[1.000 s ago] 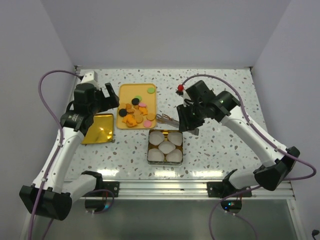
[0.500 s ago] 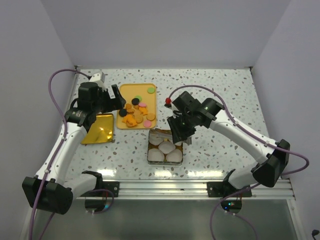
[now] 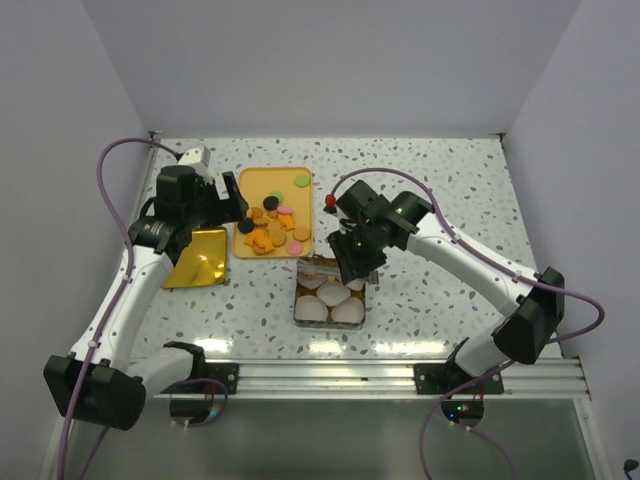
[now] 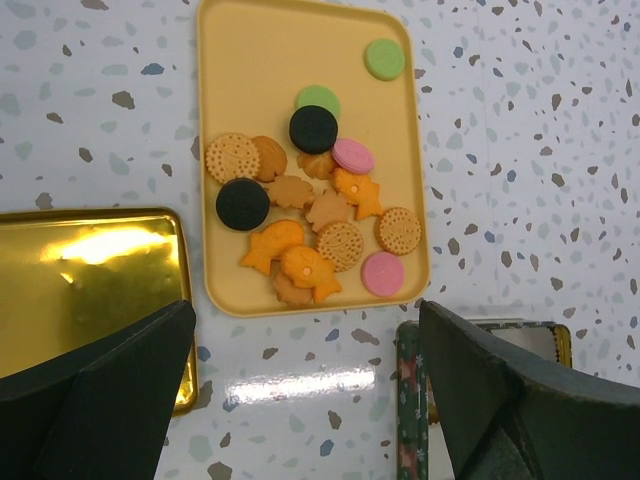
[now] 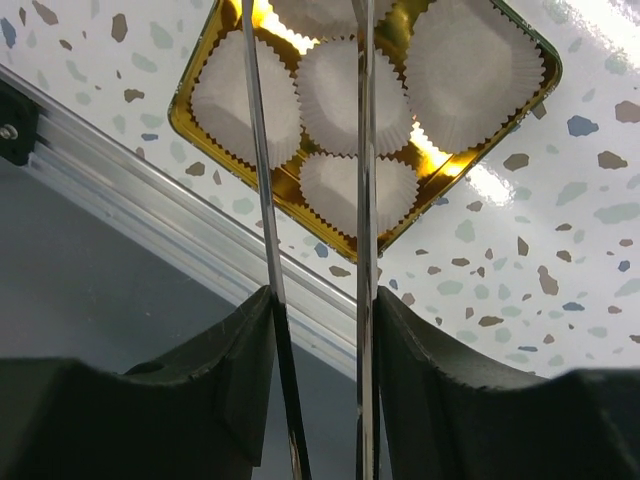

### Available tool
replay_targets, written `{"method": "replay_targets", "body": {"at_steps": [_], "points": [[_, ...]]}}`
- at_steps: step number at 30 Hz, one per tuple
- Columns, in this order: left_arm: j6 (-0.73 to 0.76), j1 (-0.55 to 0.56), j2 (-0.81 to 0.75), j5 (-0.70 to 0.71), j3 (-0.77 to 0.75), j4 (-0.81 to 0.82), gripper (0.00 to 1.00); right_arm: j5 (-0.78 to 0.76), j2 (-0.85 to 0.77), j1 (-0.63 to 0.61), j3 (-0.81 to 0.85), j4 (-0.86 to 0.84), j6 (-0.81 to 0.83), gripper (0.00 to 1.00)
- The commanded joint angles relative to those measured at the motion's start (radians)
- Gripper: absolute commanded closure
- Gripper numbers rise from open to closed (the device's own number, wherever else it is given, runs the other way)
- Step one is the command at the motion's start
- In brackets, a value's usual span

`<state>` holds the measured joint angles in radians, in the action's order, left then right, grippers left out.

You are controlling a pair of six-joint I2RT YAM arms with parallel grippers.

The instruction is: Pack the cookies

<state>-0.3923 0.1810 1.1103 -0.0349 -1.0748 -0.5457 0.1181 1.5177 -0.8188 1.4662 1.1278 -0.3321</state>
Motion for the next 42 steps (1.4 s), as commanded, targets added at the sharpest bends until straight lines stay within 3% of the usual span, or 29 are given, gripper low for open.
{"method": "replay_targets", "body": {"at_steps": [1,11,19,25,29,35,42], "points": [[0.038,-0.005,-0.012,0.016,-0.027,-0.005,0.00,-0.034,0.004,-0.003,0.072,0.000,0.004,0.55],[0.041,-0.006,-0.021,0.032,-0.031,-0.011,0.00,-0.057,0.004,-0.003,0.140,0.038,0.007,0.51],[0.026,-0.006,-0.047,0.063,-0.028,-0.031,0.00,-0.081,0.099,-0.003,0.318,0.061,0.019,0.51],[-0.008,-0.006,-0.078,0.056,-0.022,-0.049,0.00,-0.173,0.298,0.003,0.525,0.085,0.027,0.50],[-0.031,-0.006,-0.107,0.040,-0.013,-0.059,0.00,-0.187,0.468,0.009,0.759,0.119,0.013,0.50],[-0.039,-0.006,-0.136,0.040,-0.013,-0.083,0.00,-0.204,0.683,0.021,1.009,0.141,-0.002,0.43],[-0.030,-0.006,-0.158,0.044,-0.019,-0.122,0.00,-0.204,0.757,0.030,1.028,0.079,-0.016,0.41]]}}
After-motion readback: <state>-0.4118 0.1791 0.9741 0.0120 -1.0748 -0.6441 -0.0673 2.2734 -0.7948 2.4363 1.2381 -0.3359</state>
